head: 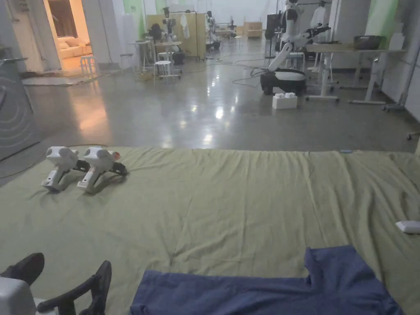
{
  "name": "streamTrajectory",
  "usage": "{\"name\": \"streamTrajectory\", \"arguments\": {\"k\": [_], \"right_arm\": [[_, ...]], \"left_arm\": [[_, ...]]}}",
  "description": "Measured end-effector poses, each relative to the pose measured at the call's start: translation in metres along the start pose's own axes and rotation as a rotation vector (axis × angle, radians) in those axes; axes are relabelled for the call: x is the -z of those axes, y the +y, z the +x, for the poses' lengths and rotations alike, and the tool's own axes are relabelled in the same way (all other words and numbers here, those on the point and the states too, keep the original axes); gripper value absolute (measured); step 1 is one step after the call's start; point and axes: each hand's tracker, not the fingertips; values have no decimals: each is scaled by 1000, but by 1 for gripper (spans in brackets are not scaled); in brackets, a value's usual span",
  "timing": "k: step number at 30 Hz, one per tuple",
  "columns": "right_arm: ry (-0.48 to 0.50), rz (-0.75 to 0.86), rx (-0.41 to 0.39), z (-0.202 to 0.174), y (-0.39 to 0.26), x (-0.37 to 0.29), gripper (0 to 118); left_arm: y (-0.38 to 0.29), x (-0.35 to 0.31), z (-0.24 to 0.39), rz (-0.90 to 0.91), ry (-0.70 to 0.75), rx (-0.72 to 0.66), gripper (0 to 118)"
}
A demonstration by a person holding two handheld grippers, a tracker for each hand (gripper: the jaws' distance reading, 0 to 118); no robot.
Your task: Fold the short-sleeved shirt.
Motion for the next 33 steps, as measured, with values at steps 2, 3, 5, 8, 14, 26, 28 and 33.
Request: {"name": "streamTrajectory", "arguments": {"k": [2,3,5,8,14,26,28,33], "right_arm": [[-1,33,-20,-9,1,-1,67],[7,35,-14,-8,-2,1,66],[27,37,-10,-16,-1,-2,55],[33,54,-63,-26,-3,-7,33],[20,59,-123,-42,-1,-9,0],[70,-73,-20,-33,-26,28,0],[58,-136,-21,-30,-38,35,0],[42,-281,8,-11,-70,46,0]], "left_arm": [[0,2,11,-14,-4,-17,84],[1,1,15,-18,-7,-19,76],[2,-1,23,-16,-9,-1,49],[7,-9,35,-2,29,34,22],[9,-14,46,4,-66,21,0],[-36,100,25,-303,-203,-195,27],[-72,145,12,-442,-231,-305,44],[-137,259,-10,-657,-107,-235,49]]}}
